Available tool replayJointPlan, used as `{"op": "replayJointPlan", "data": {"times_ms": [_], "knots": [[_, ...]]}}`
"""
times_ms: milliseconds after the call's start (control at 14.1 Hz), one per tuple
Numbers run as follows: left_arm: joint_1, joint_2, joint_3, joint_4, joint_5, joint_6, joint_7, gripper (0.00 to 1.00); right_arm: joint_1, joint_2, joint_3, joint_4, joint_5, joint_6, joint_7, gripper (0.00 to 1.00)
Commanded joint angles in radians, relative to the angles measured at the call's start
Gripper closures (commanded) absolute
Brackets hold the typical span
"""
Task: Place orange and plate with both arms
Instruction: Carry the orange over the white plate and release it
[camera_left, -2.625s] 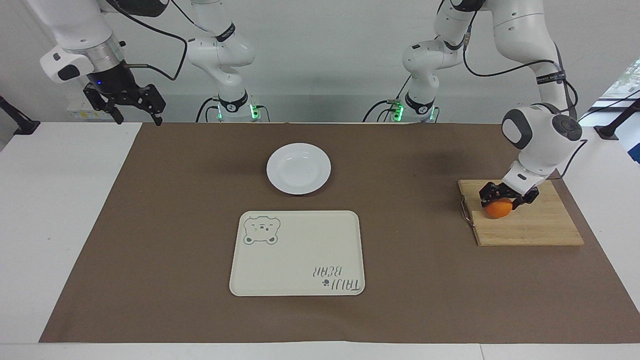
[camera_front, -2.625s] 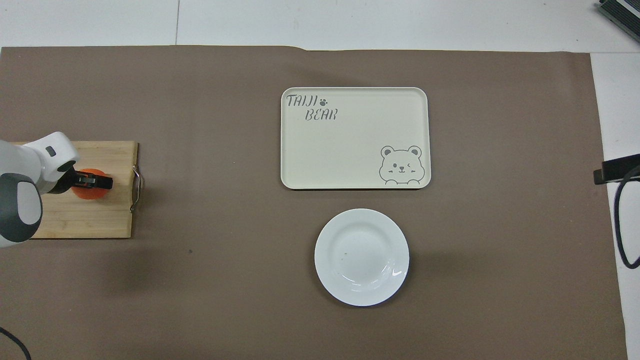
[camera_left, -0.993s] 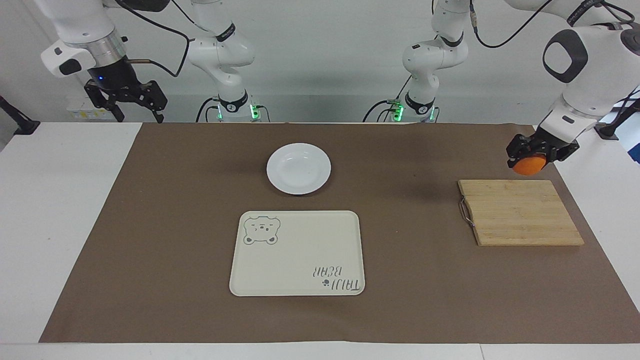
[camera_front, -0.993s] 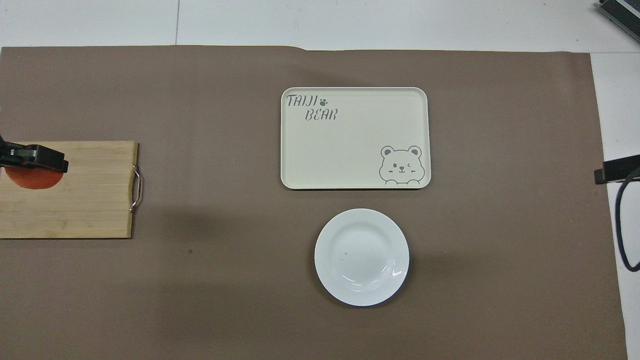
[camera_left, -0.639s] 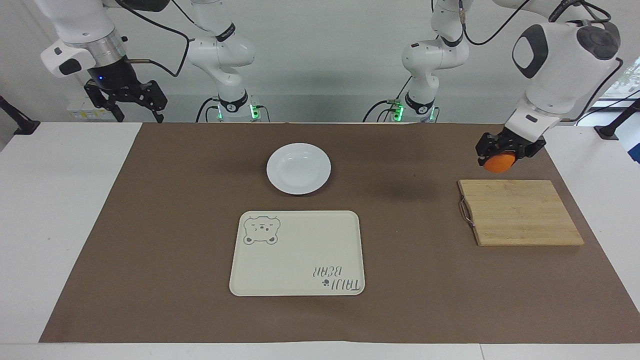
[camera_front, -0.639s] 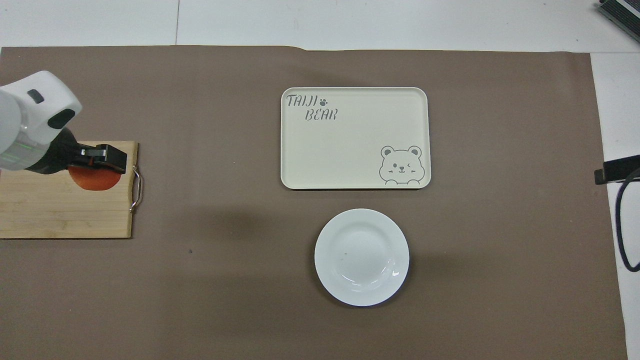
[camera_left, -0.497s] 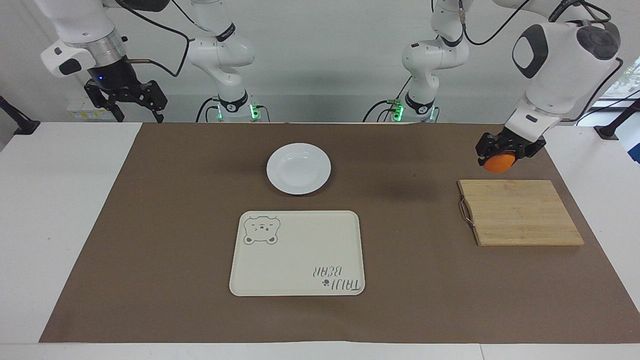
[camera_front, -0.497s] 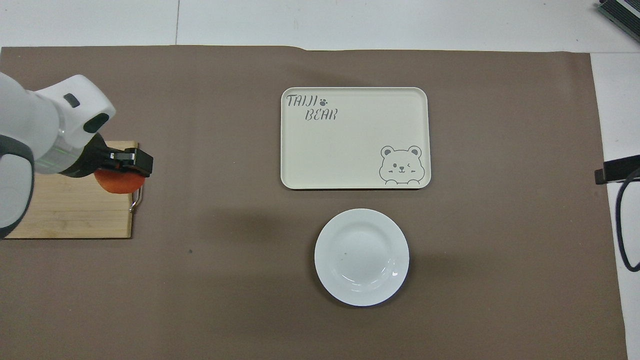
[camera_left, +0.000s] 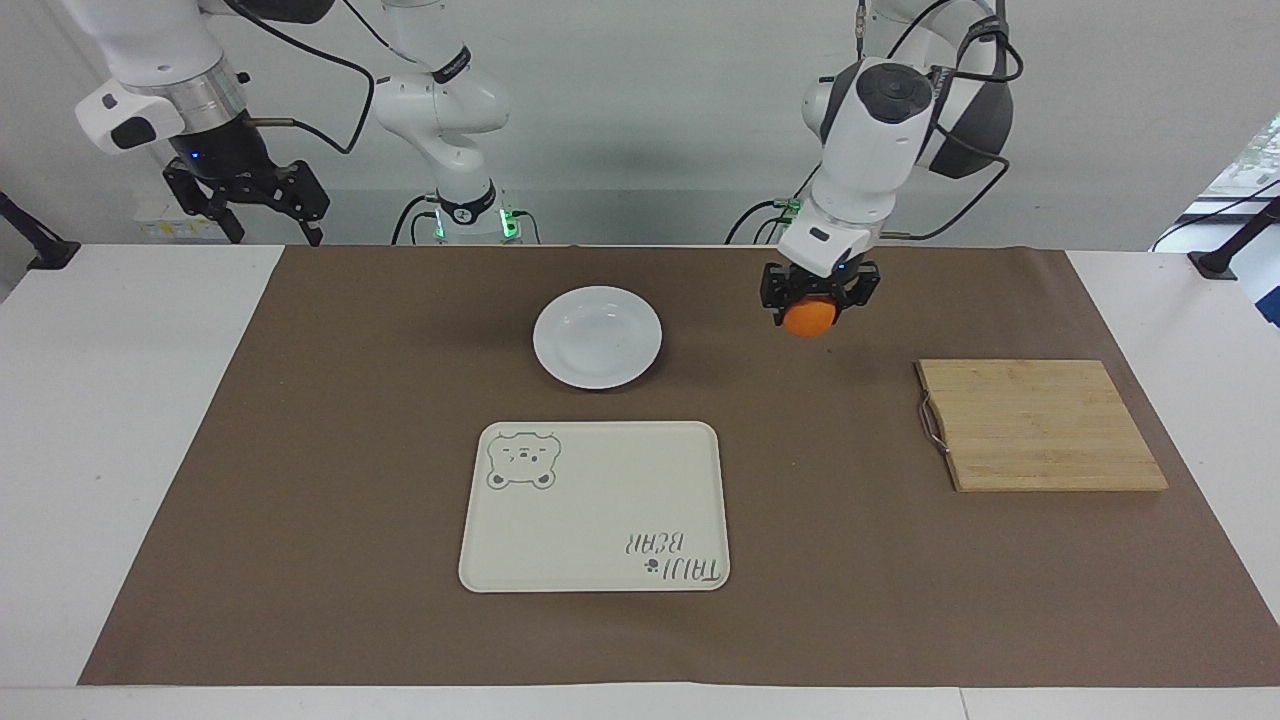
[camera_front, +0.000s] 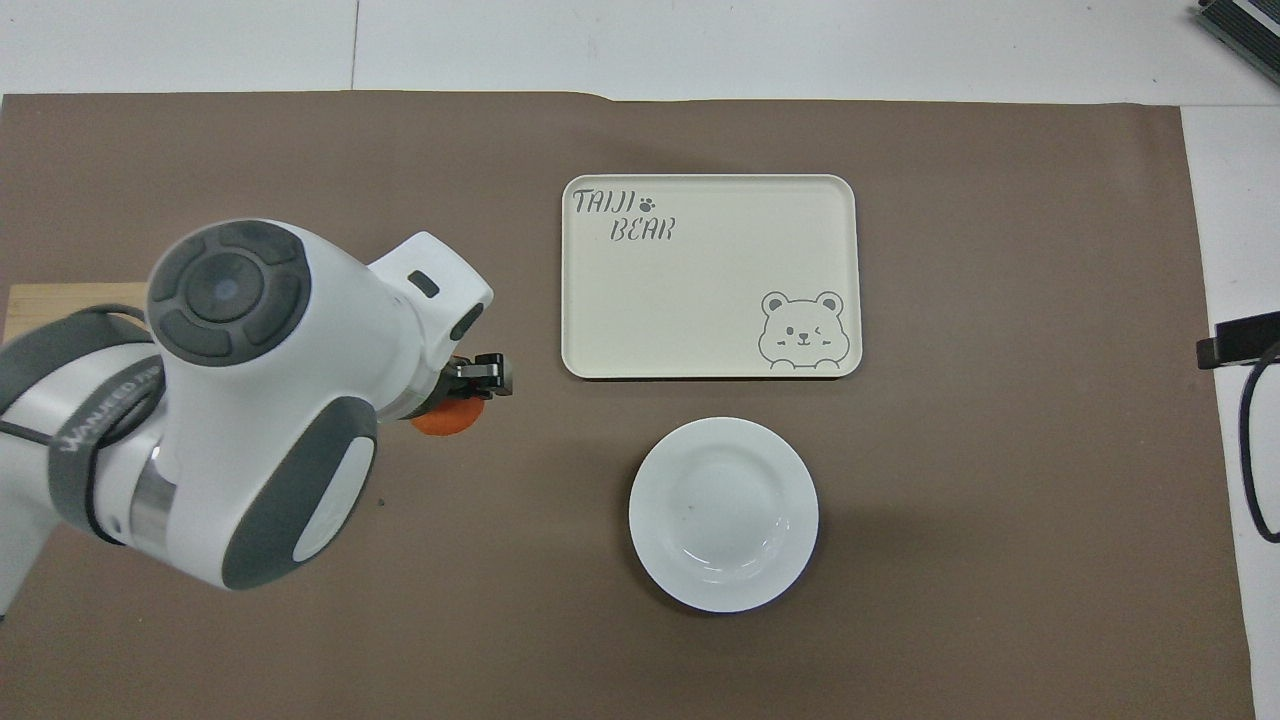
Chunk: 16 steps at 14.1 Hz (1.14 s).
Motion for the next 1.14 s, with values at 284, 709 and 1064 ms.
{"op": "replayJointPlan", "data": {"times_ms": [284,709,1064], "knots": [[-0.222,0.1,0.017,-0.068,0.012,0.264,-0.327,1.0,-0.011,-0.048,0.009,-0.067,0.032,0.008,0.027,0.0],[-0.319,0.162,0.014,-0.142,-0.02,0.464,-0.429,1.0,-0.013,-0.053,0.008,-0.077,0.058,0.011,0.036,0.0],[-0.44,0.296,0.011,-0.142,-0.074,0.577,-0.445,1.0,-0.011,-0.054,0.008,-0.079,0.058,0.009,0.036,0.0]]}}
